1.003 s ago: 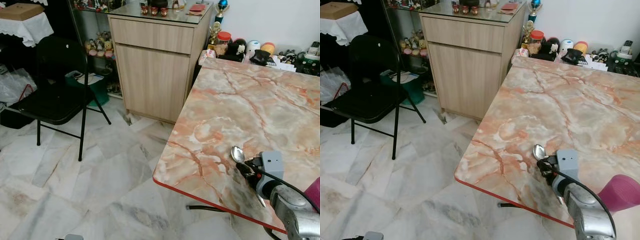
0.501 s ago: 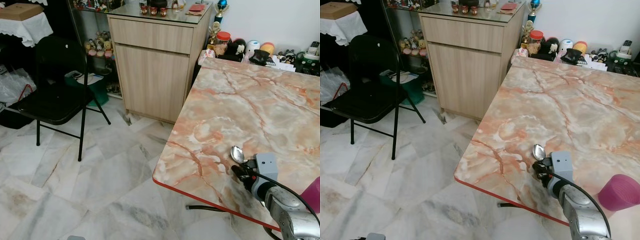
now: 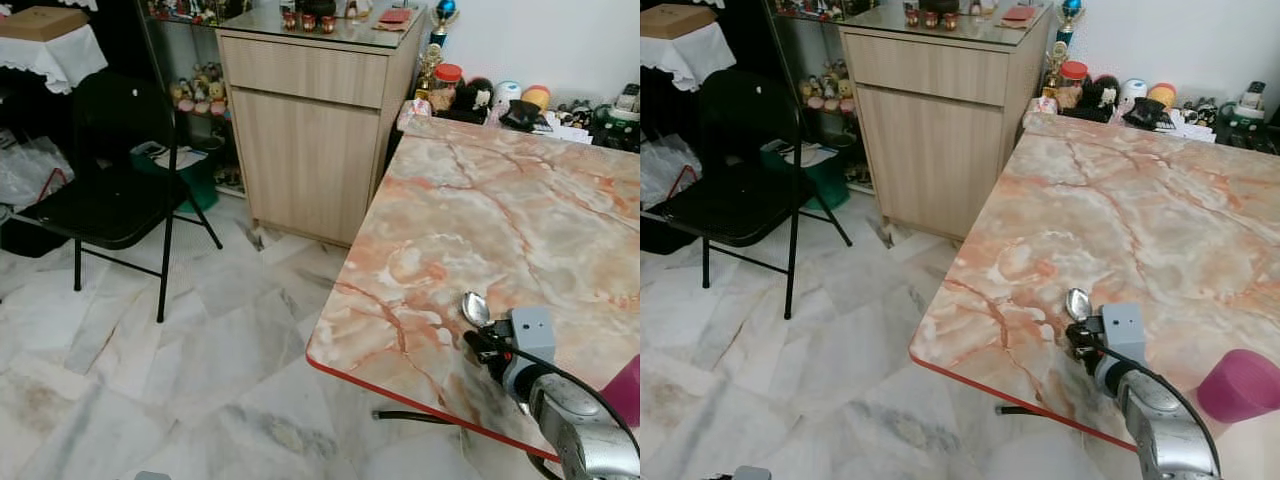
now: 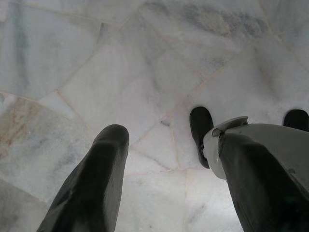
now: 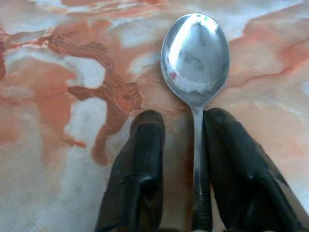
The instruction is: Setting the table
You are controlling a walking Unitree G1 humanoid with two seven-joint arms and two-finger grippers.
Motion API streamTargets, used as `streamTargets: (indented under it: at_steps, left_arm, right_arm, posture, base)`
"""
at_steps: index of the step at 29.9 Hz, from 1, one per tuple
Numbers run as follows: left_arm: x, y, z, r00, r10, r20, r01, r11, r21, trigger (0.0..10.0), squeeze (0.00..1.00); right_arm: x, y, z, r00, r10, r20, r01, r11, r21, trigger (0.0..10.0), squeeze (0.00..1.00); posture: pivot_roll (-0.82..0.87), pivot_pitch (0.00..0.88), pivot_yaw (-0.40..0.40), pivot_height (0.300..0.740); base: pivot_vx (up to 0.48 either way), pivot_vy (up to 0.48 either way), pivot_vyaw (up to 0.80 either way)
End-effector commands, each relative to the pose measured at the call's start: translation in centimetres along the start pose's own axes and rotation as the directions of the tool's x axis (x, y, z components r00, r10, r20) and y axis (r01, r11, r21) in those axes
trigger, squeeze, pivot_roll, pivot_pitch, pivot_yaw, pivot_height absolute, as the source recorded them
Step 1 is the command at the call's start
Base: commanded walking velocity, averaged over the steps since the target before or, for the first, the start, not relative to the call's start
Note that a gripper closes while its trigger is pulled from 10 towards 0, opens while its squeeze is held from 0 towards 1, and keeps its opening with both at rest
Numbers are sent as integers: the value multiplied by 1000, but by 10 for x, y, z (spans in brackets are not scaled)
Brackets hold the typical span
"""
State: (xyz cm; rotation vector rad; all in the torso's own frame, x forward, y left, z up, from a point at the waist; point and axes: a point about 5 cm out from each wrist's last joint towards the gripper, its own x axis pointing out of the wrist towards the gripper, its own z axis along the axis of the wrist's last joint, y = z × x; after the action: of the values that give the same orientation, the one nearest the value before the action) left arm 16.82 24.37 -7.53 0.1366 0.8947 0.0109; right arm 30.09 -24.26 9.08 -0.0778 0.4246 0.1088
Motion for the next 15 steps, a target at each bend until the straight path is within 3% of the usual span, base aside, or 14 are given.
streamTargets:
  at_steps: [1,15]
  left_arm:
    - [-3,0,-10,999,-7,-34,7,1000,11,10000,0]
    - [-4,-1,-15,998,-12,-54,12,1000,1,10000,0]
  right_arm:
    - [-2,-3,-17,997,-22,-71,23,1000,11,0,0]
    - [1,0,-16,998,-18,-68,17,1000,-8,0,0]
  posture:
    - [11,137,1,740]
    - [12,135,-3,740]
  base:
    - [0,0,0]
    - [0,0,0]
